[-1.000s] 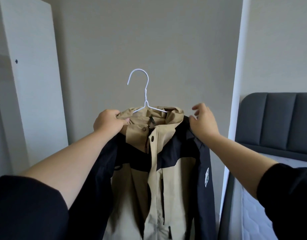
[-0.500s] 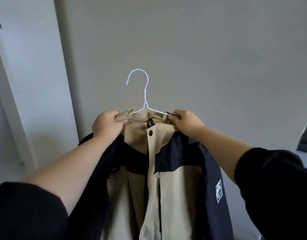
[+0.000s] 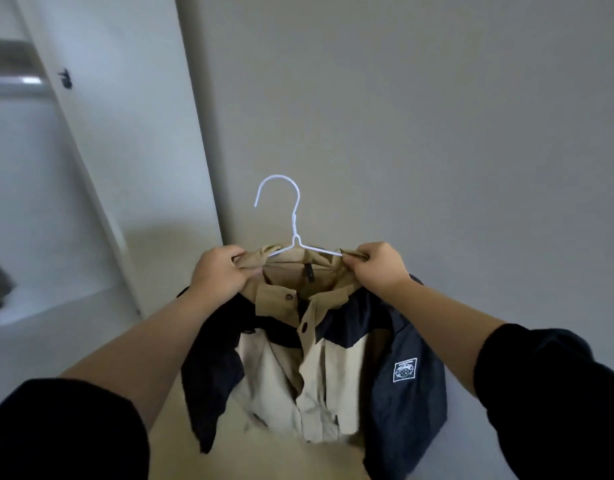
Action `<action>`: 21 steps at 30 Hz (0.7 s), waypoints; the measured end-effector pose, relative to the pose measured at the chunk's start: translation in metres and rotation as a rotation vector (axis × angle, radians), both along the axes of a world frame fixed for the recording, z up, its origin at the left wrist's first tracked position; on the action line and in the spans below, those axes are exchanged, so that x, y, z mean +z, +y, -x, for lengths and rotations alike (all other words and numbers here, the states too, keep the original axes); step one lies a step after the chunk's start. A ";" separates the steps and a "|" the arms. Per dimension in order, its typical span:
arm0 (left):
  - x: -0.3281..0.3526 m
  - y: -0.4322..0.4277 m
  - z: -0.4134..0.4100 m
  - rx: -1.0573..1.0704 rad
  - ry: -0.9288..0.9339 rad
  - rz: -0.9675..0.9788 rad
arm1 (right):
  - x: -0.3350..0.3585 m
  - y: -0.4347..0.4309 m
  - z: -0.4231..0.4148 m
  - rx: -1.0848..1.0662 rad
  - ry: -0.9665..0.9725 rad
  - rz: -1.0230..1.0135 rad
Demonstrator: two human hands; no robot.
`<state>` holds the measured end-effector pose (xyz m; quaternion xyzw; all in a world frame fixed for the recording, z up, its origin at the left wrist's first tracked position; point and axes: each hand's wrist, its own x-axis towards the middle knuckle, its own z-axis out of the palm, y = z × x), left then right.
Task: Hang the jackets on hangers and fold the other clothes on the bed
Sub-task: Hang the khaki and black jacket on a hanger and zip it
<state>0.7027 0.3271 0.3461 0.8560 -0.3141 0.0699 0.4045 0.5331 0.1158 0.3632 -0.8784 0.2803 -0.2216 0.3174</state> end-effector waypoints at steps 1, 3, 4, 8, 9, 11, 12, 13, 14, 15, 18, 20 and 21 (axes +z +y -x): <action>0.023 0.010 -0.007 -0.006 0.012 -0.023 | 0.019 0.005 -0.006 0.007 -0.014 -0.031; 0.073 0.033 -0.019 -0.014 0.058 -0.114 | 0.063 0.019 -0.019 0.030 -0.039 -0.073; 0.099 0.046 -0.024 -0.006 0.072 -0.203 | 0.086 0.027 -0.025 0.046 -0.047 -0.085; 0.190 0.104 -0.031 0.132 -0.092 -0.558 | 0.173 0.067 -0.048 0.114 -0.086 -0.101; 0.211 0.117 -0.031 0.154 -0.188 -0.531 | 0.194 0.077 -0.055 0.128 -0.103 -0.102; 0.248 0.139 -0.028 0.115 -0.307 -0.423 | 0.231 0.099 -0.069 0.158 -0.145 -0.106; 0.261 0.149 -0.027 0.088 -0.345 -0.408 | 0.246 0.111 -0.077 0.181 -0.165 -0.108; 0.269 0.160 -0.026 0.084 -0.364 -0.418 | 0.257 0.123 -0.084 0.208 -0.174 -0.108; 0.275 0.173 -0.027 0.119 -0.379 -0.443 | 0.264 0.137 -0.091 0.239 -0.177 -0.097; 0.277 0.189 -0.030 0.181 -0.393 -0.477 | 0.269 0.151 -0.100 0.270 -0.175 -0.076; 0.274 0.243 -0.041 0.322 -0.372 -0.548 | 0.273 0.203 -0.127 0.359 -0.166 0.007; 0.268 0.282 -0.049 0.364 -0.314 -0.517 | 0.273 0.242 -0.146 0.421 -0.146 0.031; 0.264 0.302 -0.053 0.385 -0.282 -0.506 | 0.272 0.261 -0.156 0.446 -0.137 0.022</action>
